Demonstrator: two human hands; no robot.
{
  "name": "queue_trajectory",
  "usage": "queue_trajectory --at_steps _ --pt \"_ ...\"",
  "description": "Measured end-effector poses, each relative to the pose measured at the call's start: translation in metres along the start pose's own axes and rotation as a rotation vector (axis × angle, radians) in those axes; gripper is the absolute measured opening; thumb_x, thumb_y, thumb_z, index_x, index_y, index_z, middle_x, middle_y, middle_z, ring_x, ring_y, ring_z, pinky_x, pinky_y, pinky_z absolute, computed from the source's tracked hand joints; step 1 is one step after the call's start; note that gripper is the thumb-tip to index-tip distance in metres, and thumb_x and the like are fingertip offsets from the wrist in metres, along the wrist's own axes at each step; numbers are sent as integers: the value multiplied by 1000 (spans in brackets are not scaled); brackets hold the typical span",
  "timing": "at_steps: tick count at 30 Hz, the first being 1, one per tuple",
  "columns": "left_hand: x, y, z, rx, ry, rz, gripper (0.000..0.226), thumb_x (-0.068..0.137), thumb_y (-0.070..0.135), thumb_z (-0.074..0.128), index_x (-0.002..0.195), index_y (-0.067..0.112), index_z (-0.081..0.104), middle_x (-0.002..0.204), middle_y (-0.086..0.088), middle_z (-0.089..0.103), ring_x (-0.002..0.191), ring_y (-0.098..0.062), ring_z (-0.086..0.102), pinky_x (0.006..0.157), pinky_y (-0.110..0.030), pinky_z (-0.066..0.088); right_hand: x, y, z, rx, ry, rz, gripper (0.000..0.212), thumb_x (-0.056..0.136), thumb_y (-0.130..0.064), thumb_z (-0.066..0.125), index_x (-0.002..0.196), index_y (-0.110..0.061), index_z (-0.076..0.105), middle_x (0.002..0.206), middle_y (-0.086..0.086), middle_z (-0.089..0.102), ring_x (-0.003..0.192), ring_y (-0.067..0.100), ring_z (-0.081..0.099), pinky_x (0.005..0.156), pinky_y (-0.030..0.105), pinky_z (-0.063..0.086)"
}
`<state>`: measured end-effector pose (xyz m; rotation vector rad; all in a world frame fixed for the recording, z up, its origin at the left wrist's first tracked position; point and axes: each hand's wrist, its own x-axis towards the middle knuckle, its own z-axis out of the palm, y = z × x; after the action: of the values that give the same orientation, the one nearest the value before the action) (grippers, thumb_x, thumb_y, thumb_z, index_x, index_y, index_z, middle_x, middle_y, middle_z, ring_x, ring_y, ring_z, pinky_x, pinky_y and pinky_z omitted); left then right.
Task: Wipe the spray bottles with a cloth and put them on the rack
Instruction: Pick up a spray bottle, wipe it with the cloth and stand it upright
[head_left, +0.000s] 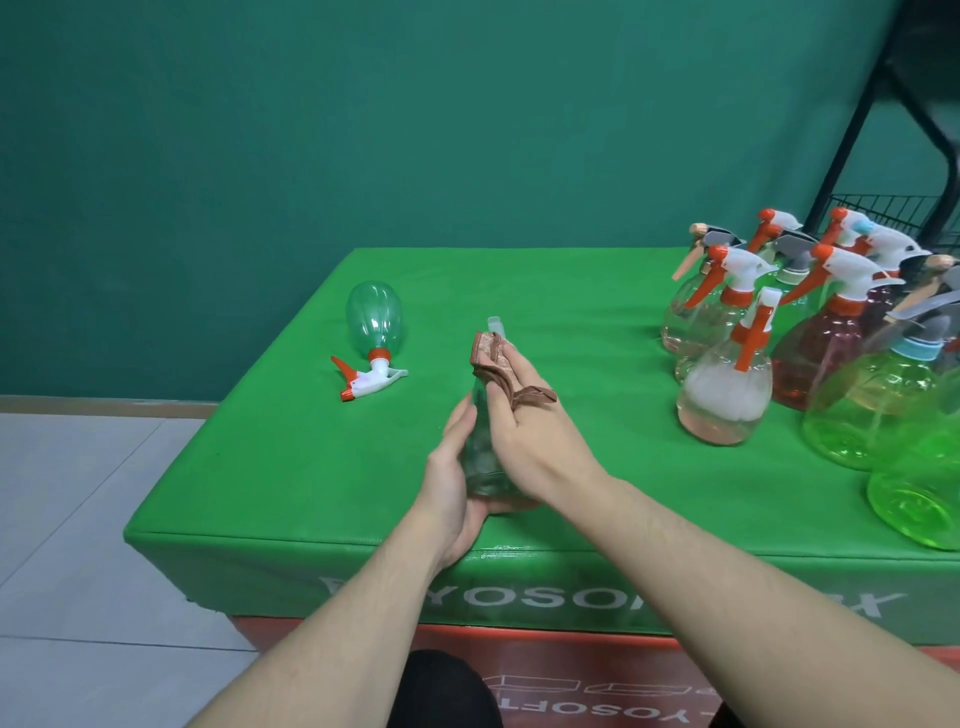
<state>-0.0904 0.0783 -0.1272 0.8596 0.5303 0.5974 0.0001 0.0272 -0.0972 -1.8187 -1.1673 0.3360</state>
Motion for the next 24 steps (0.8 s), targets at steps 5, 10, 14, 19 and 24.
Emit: queue_trajectory --at_steps 5,10,14,19,24 --pt "-2 0 4 68 -22 64 42 108 40 40 150 38 46 132 6 71 108 -19 74 67 -38 61 -29 6 -3 -90 -4 -161 59 100 -38 28 159 -33 28 168 -11 15 152 -2 9 126 22 8" --pt "-3 -1 8 93 31 93 64 94 55 55 152 28 45 139 -2 67 120 -22 68 76 -34 61 -55 15 -5 -171 -12 -261 58 103 -29 28 161 -26 23 170 -7 4 155 4 -6 128 33 3" --pt "-3 -2 7 86 34 114 61 90 47 61 147 29 49 118 1 77 99 -15 76 66 -28 60 -75 23 -4 -202 -19 -304 60 103 -34 24 162 -24 19 170 -6 -3 156 10 -10 128 39 5" --pt "-2 -3 6 76 73 134 71 76 44 71 144 31 51 109 -1 79 93 -17 76 79 -34 60 -94 28 -1 -259 -65 -307 61 103 -37 23 162 -28 13 170 -8 -12 155 13 -16 128 41 3" --pt "-1 -3 3 58 60 119 75 72 43 75 140 24 52 107 -6 78 90 -19 75 84 -38 57 -97 32 -2 -233 -58 -308 59 103 -37 25 161 -31 16 170 -12 -9 156 12 -13 128 37 3"
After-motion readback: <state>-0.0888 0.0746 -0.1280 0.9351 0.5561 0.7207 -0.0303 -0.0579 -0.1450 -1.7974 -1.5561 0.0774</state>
